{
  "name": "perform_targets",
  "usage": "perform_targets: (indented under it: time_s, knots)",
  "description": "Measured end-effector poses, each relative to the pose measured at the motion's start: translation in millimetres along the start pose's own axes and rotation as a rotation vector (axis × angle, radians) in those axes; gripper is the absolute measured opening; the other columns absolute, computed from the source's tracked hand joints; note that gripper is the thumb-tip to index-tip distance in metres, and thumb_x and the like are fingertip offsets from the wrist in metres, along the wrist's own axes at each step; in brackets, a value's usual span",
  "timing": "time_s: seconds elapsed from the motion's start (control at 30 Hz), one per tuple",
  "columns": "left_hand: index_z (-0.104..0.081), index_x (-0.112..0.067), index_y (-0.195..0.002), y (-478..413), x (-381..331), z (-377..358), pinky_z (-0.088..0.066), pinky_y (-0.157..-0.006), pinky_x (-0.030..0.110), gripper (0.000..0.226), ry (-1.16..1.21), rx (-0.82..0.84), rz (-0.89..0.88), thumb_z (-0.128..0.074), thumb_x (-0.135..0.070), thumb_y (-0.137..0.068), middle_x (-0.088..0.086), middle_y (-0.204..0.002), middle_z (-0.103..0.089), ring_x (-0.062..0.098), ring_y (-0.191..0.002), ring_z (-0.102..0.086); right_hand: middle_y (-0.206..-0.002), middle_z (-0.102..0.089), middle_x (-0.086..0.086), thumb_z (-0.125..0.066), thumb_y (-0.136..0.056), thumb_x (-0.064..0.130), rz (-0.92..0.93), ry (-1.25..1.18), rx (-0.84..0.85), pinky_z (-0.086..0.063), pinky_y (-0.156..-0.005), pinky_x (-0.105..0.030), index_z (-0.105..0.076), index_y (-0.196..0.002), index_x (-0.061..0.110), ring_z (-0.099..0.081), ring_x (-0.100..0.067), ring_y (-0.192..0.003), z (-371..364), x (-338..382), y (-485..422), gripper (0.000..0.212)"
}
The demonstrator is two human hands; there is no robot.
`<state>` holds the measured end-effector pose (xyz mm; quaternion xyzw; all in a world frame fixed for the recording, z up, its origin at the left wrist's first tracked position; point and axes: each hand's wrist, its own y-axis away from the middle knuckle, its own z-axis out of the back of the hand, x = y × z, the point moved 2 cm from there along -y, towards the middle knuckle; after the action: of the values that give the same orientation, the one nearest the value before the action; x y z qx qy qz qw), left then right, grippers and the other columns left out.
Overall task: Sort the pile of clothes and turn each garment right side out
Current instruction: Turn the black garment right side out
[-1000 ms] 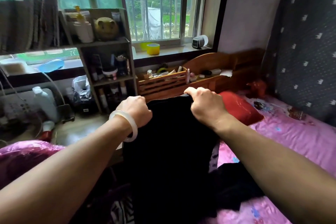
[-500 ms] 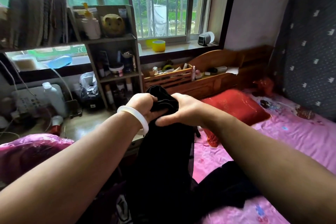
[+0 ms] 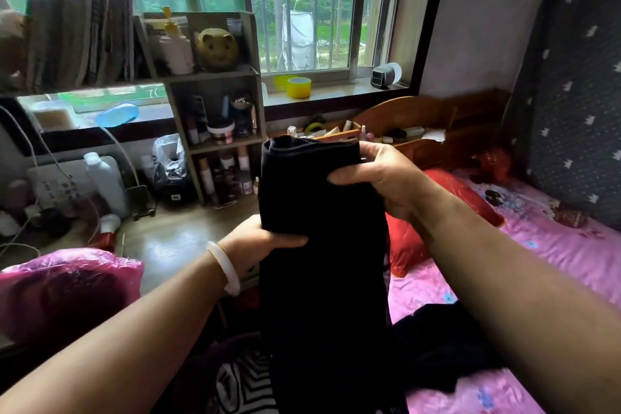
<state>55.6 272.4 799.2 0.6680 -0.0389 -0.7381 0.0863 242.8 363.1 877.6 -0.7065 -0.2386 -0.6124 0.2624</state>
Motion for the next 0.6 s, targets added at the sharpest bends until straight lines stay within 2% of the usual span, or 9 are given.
perform_targets:
  time_s: [0.07,0.1,0.2,0.27,0.3,0.37,0.43,0.5,0.6]
  knots:
    - [-0.070,-0.002,-0.102,-0.2,4.5,-3.3,-0.056,-0.083,0.038,0.030,0.217,-0.036,0.055,-0.074,-0.003,-0.072,0.018,-0.099,-0.072,0.028,-0.081,-0.069,-0.111,-0.071,-0.011,-0.080,-0.067,0.020,-0.068,-0.213,-0.046,-0.057,-0.075,-0.032,-0.060,-0.125,0.008,-0.071,-0.024,-0.094,6.7,-14.6,-2.9,0.063]
    - [-0.069,-0.001,-0.103,-1.5,5.6,-4.0,-0.057,-0.077,0.037,0.027,0.289,-0.046,0.080,-0.070,-0.004,-0.076,0.018,-0.093,-0.072,0.027,-0.075,-0.069,-0.111,-0.071,-0.011,-0.077,-0.069,0.029,-0.139,-0.271,-0.041,-0.058,-0.076,-0.032,-0.062,-0.123,0.009,-0.071,-0.022,-0.094,8.2,-28.2,-0.5,0.059]
    - [-0.067,-0.001,-0.105,-0.6,8.6,-9.2,-0.059,-0.062,0.034,0.022,0.387,-0.006,0.135,-0.063,-0.007,-0.084,0.015,-0.084,-0.072,0.025,-0.066,-0.070,-0.104,-0.071,-0.013,-0.076,-0.074,0.032,-0.451,-0.112,0.072,-0.057,-0.081,-0.032,-0.073,-0.103,0.011,-0.070,-0.022,-0.085,-0.8,-74.7,23.3,0.036]
    - [-0.066,-0.002,-0.109,-2.8,12.3,-12.7,-0.059,-0.065,0.034,0.025,0.414,0.006,0.154,-0.060,-0.013,-0.088,0.017,-0.091,-0.073,0.027,-0.071,-0.071,-0.108,-0.070,-0.016,-0.075,-0.074,0.018,-0.546,0.013,0.152,-0.054,-0.087,-0.035,-0.073,-0.105,0.010,-0.068,-0.025,-0.089,-8.2,-91.3,35.2,0.032]
    - [-0.066,-0.002,-0.111,-7.1,15.8,-12.6,-0.059,-0.069,0.035,0.028,0.415,-0.020,0.177,-0.060,-0.017,-0.089,0.018,-0.097,-0.073,0.028,-0.076,-0.072,-0.112,-0.069,-0.018,-0.074,-0.075,0.012,-0.552,0.024,0.125,-0.053,-0.089,-0.037,-0.072,-0.109,0.007,-0.067,-0.027,-0.091,-8.4,-94.7,35.5,0.034]
    - [-0.066,-0.002,-0.113,-12.5,19.6,-10.8,-0.058,-0.080,0.039,0.039,0.423,-0.061,0.224,-0.065,-0.030,-0.086,0.021,-0.105,-0.071,0.032,-0.087,-0.071,-0.108,-0.069,-0.020,-0.070,-0.079,0.005,-0.541,-0.017,-0.012,-0.055,-0.084,-0.037,-0.069,-0.110,0.002,-0.068,-0.027,-0.085,-7.0,-92.6,31.4,0.031]
    - [-0.066,-0.003,-0.115,-16.3,23.7,-9.8,-0.054,-0.090,0.044,0.055,0.394,-0.041,0.239,-0.072,-0.042,-0.077,0.022,-0.110,-0.069,0.035,-0.099,-0.068,-0.090,-0.073,-0.015,-0.065,-0.084,0.005,-0.572,-0.121,-0.143,-0.059,-0.071,-0.033,-0.071,-0.098,0.001,-0.070,-0.023,-0.070,-2.8,-94.7,25.7,0.016]
    - [-0.065,-0.005,-0.115,-15.4,29.7,-9.4,-0.055,-0.089,0.040,0.049,0.331,0.048,0.205,-0.074,-0.033,-0.076,0.019,-0.111,-0.070,0.032,-0.101,-0.068,-0.080,-0.073,-0.012,-0.061,-0.088,0.009,-0.640,-0.218,-0.206,-0.059,-0.069,-0.032,-0.070,-0.089,0.003,-0.071,-0.021,-0.067,-1.0,-98.3,21.2,0.011]
    - [-0.068,-0.005,-0.108,-7.5,37.8,-14.8,-0.058,-0.074,0.031,0.033,0.220,0.158,0.142,-0.070,0.001,-0.076,0.017,-0.104,-0.072,0.025,-0.088,-0.071,-0.081,-0.072,-0.015,-0.064,-0.086,0.018,-0.697,-0.218,-0.246,-0.054,-0.082,-0.038,-0.068,-0.092,0.000,-0.069,-0.025,-0.070,7.2,-102.6,14.8,0.019]
